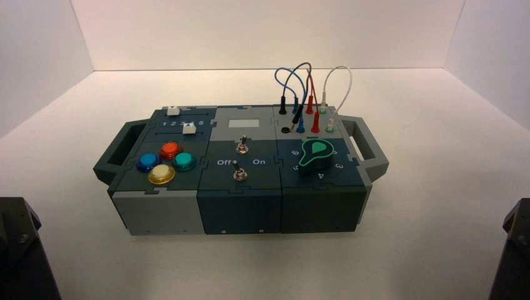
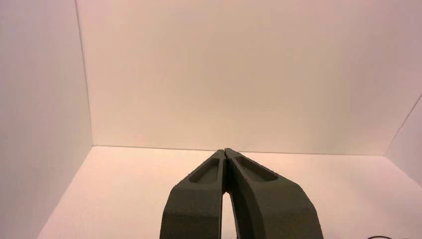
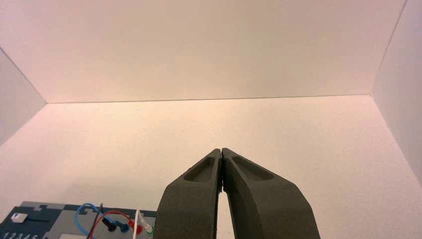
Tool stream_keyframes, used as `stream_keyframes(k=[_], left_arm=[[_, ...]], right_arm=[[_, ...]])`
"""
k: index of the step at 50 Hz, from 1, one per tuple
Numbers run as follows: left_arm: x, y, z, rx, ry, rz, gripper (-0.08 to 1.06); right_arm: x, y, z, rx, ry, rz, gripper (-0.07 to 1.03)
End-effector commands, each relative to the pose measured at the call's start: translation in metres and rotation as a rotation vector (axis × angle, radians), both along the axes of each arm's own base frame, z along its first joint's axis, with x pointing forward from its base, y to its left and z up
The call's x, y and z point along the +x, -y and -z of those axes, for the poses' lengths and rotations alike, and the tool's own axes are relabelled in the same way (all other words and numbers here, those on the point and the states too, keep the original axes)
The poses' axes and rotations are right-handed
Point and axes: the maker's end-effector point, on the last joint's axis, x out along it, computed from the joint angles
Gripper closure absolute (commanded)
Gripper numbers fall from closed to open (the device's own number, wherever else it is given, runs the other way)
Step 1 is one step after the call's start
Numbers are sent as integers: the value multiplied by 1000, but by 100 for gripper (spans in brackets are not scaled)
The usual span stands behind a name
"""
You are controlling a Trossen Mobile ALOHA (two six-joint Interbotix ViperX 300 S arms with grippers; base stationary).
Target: Rotate the box counterclockwise.
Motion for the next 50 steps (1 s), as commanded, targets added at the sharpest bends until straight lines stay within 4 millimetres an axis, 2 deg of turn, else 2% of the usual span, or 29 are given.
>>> stream_keyframes(k=[1, 14, 19, 23, 28, 35, 45, 50], left_arm=[[7, 3, -8, 1, -11, 12, 101], [23, 14, -2, 15, -83, 54, 101], [39, 30, 0, 29, -146, 106, 101], [49, 38, 2, 40, -181, 131, 101], [64, 52, 11, 60, -245, 168, 101], [86, 66, 26, 82, -330, 195, 101], [113, 76, 53, 109, -440, 198, 101], [127, 80, 73, 121, -510, 196, 101]], right_arm=[[4, -9, -13, 10, 23, -30, 98], [3, -40, -6, 10, -41, -142, 98], [-1, -73, 7, 14, -142, -252, 98], [-3, -90, 15, 13, -201, -303, 98], [-11, -114, 28, 13, -298, -375, 98], [-24, -139, 37, 10, -364, -455, 98], [-40, -155, 43, 50, -433, -500, 98], [-50, -161, 47, 56, -468, -526, 98]])
